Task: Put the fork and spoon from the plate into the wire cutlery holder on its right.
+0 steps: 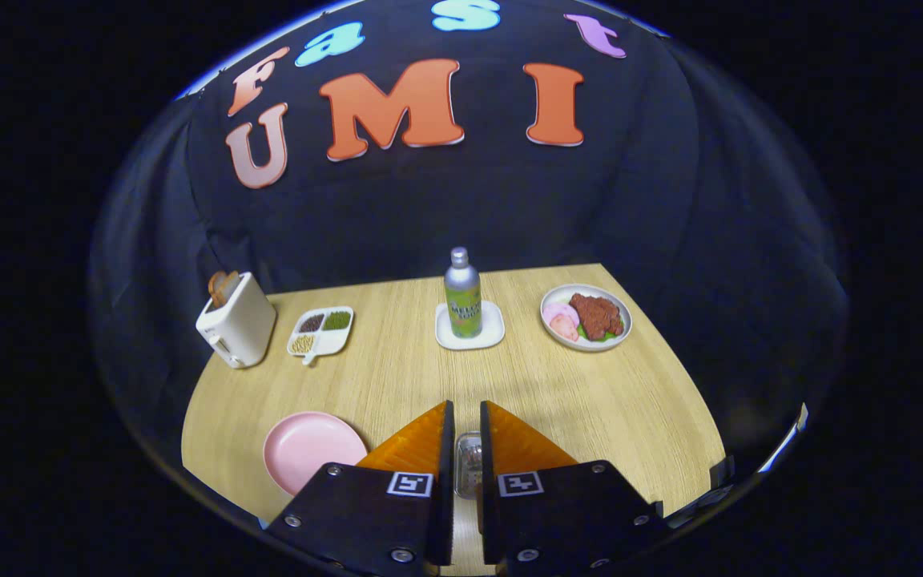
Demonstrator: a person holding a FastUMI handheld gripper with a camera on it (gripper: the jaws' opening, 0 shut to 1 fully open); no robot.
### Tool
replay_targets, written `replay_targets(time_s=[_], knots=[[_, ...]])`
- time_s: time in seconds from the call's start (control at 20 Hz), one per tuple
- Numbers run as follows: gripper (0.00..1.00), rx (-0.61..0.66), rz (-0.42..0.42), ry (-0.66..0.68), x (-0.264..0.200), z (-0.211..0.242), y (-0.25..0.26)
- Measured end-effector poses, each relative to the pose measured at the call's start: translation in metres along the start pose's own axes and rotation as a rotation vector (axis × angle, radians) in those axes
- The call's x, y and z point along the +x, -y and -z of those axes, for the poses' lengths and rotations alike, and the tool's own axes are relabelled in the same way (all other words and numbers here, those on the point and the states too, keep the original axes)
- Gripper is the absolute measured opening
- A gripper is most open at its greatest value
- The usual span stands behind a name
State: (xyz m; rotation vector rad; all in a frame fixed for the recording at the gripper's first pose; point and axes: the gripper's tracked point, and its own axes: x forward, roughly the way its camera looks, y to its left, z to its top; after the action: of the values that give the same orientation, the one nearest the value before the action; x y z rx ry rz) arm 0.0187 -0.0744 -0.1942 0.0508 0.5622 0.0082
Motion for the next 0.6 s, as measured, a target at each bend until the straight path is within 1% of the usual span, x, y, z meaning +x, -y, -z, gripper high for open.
replay_targets(time_s=[0.15,0.2,0.25,0.3,0.35,0.4,0.45,0.5,0.55,0.6], knots=[[0.24,-0.005,-0.004,0.142,-0.021,-0.047,-0.004],[0.30,-0.007,-0.015,0.187,-0.029,-0.062,-0.008],[0.35,-0.008,-0.021,0.231,-0.036,-0.075,-0.012],[0.45,-0.014,-0.027,0.270,-0.041,-0.087,-0.015],[0.52,-0.020,-0.031,0.304,-0.047,-0.096,-0.019],[0.64,-0.023,-0.033,0.336,-0.052,-0.104,-0.021],[0.70,-0.025,-0.035,0.370,-0.058,-0.113,-0.023],[0.79,-0.028,-0.031,0.399,-0.063,-0.123,-0.024],[0.83,-0.030,-0.028,0.425,-0.068,-0.129,-0.025],[0.89,-0.030,-0.030,0.447,-0.073,-0.137,-0.027]])
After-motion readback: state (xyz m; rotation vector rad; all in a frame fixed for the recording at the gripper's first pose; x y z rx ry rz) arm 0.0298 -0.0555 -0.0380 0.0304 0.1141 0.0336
